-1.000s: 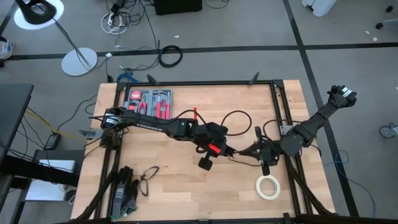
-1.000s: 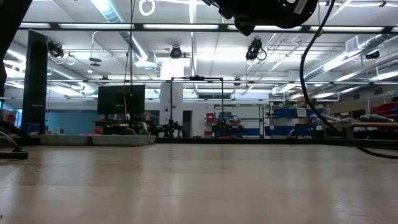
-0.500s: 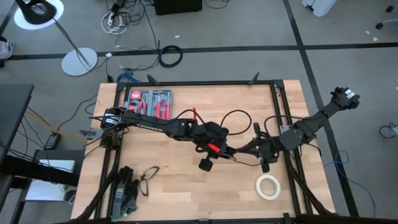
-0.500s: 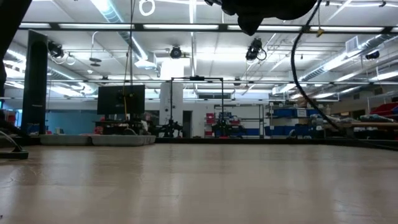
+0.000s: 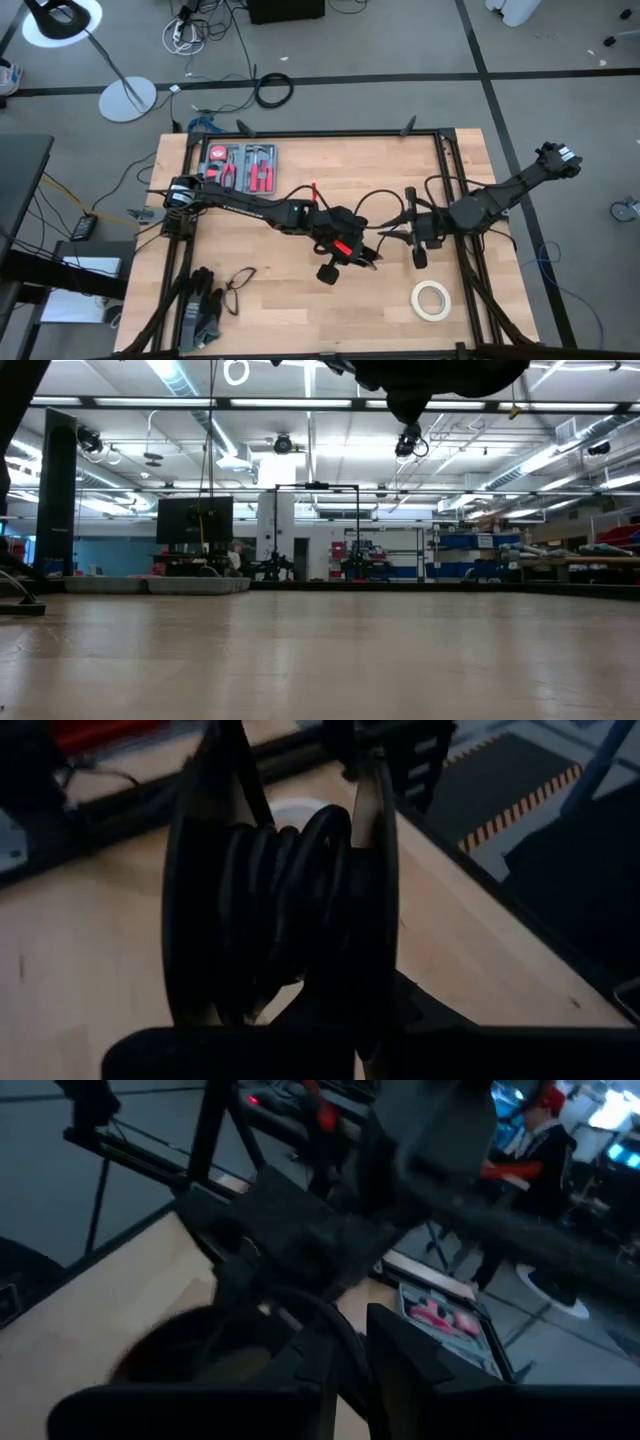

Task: Coil cords
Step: Coil the black wire onto the spool

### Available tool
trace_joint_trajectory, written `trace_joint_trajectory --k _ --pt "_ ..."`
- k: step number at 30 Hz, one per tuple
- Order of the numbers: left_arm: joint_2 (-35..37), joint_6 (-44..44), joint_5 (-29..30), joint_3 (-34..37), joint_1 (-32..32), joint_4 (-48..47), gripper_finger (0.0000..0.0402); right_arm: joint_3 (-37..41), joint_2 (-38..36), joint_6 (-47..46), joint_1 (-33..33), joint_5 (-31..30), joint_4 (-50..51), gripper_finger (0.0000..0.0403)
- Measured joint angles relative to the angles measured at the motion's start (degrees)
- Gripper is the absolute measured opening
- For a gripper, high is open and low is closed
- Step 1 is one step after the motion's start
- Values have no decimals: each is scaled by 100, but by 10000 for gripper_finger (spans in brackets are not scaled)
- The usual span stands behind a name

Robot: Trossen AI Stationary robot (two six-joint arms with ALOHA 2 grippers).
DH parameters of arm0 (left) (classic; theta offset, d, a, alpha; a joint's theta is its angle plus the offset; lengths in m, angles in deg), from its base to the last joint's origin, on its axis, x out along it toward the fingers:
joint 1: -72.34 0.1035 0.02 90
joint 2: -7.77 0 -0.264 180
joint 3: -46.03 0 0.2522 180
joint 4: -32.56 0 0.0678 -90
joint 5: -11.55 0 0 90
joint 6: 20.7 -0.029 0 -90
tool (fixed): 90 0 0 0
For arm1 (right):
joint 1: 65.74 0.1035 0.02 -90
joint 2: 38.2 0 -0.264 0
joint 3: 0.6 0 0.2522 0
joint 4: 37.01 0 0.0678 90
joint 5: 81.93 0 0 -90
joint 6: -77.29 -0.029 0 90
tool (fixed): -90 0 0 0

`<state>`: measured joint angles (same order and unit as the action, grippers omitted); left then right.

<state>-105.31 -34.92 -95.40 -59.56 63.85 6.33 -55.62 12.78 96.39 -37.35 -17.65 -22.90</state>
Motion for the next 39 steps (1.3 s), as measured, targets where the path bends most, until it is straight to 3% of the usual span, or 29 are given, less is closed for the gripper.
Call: trace_joint_trajectory --k 9,16,19,24,28,32,39 --pt "7 79 64 206 18 591 0 7 376 -156 -447 519 -101 52" --pt "9 46 531 227 22 579 0 13 512 -549 -615 540 142 37" --pt "9 56 297 227 35 607 0 13 509 -911 -755 470 337 29" --pt "9 30 -256 227 35 612 0 -10 506 -1235 -1052 1216 426 21" --pt "10 -120 -319 220 27 559 0 -216 507 -1309 -1138 1469 826 19" --pt "17 -254 -323 218 20 284 0 -275 509 -1457 -1219 1605 1063 31" --pt "17 -337 -490 218 22 24 0 -278 509 -1957 -1609 2428 1684 66"
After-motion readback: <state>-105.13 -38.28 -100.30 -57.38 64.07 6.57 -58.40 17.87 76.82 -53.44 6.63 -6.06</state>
